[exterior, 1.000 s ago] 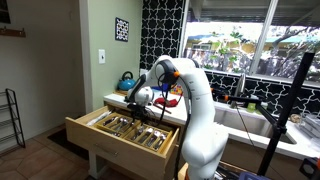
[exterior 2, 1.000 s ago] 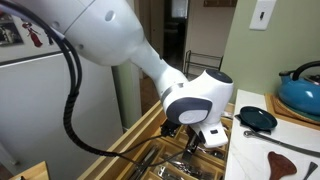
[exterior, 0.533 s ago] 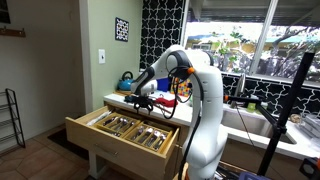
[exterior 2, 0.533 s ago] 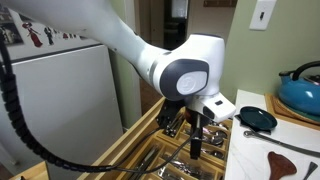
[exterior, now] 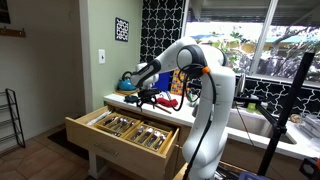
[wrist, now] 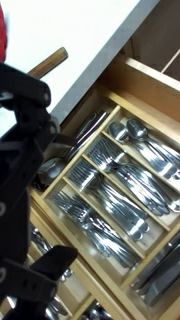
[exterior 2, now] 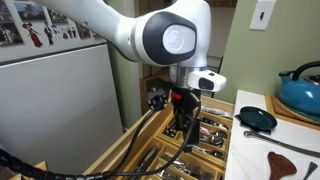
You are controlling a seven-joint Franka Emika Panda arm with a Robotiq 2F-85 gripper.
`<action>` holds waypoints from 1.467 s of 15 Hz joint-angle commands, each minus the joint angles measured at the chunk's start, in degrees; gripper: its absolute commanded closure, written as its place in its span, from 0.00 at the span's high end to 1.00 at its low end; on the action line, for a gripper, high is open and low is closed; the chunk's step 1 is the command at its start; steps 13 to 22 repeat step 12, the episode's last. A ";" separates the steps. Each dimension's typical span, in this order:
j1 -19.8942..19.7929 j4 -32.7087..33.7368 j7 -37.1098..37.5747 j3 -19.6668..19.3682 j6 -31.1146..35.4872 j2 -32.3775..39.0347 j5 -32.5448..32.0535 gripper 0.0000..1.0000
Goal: Put the fork in the kitchen drawer
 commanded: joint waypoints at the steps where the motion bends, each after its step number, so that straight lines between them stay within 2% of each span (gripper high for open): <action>1: -0.80 -1.22 -7.57 1.58 -6.01 -3.38 -1.32 1.00; 6: -0.88 -1.71 -13.63 2.66 -8.92 -5.83 -2.66 1.00; 8: -1.02 0.08 -12.13 2.84 -8.17 -4.05 -1.29 1.00; 22: -1.03 -0.06 -12.83 2.93 -8.17 -4.28 -1.29 1.00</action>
